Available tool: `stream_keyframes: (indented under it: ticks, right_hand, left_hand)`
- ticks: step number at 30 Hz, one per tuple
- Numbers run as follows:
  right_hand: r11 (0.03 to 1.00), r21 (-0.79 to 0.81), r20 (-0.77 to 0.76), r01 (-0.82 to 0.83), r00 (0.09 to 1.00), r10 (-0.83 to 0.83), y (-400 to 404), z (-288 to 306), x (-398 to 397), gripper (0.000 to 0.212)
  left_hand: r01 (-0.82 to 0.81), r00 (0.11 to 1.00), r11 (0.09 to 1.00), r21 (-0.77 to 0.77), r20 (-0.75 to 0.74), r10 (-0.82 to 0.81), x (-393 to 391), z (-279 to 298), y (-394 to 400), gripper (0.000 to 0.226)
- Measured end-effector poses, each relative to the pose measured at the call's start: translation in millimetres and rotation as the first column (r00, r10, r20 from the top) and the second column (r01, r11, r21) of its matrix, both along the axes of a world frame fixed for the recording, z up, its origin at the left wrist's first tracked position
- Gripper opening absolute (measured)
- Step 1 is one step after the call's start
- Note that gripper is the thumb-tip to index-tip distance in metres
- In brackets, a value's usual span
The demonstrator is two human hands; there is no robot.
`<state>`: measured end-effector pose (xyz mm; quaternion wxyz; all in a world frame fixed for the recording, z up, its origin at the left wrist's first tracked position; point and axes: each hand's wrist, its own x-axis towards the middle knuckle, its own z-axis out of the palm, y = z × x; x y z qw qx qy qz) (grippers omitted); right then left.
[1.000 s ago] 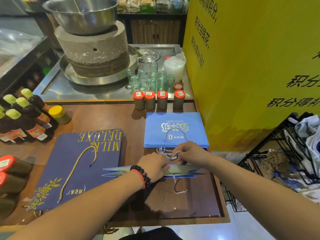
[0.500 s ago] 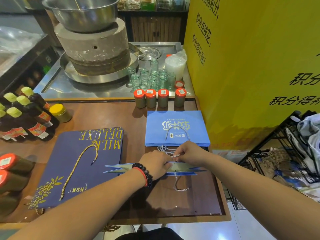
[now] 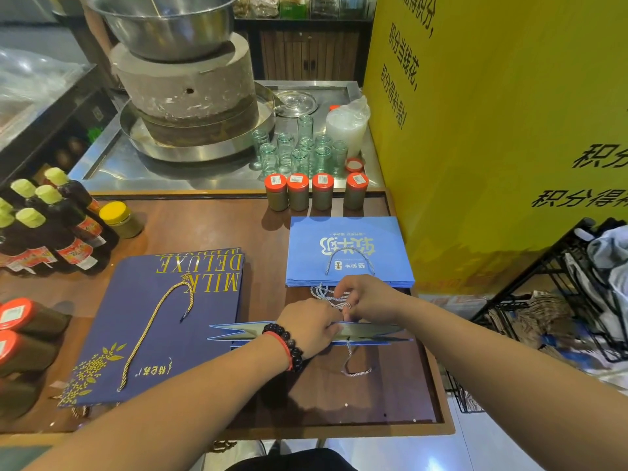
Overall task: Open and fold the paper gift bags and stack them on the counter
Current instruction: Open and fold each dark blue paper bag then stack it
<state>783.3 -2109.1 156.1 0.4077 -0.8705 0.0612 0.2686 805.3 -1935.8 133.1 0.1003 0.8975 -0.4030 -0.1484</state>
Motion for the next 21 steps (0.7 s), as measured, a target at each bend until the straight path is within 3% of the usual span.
stream_keyframes:
  ticks: [7,16,21]
  right_hand:
    - [0.998,0.063,0.003,0.022,1.000,-0.022,-7.0,-4.2,-1.5,0.032]
    - [1.000,0.019,0.021,-0.024,1.000,0.024,-14.8,-8.8,-3.5,0.035]
    - [0.995,-0.028,0.015,-0.098,0.995,0.098,-7.6,-5.6,-2.0,0.037]
  left_hand:
    - [0.011,1.000,1.000,0.018,-0.014,-0.010,-1.3,7.3,0.7,0.023]
    - [0.059,0.998,0.998,0.026,-0.038,-0.058,-4.6,4.4,0.7,0.034]
    - [0.035,0.999,0.998,0.058,-0.037,-0.033,-4.3,-4.6,-3.0,0.025]
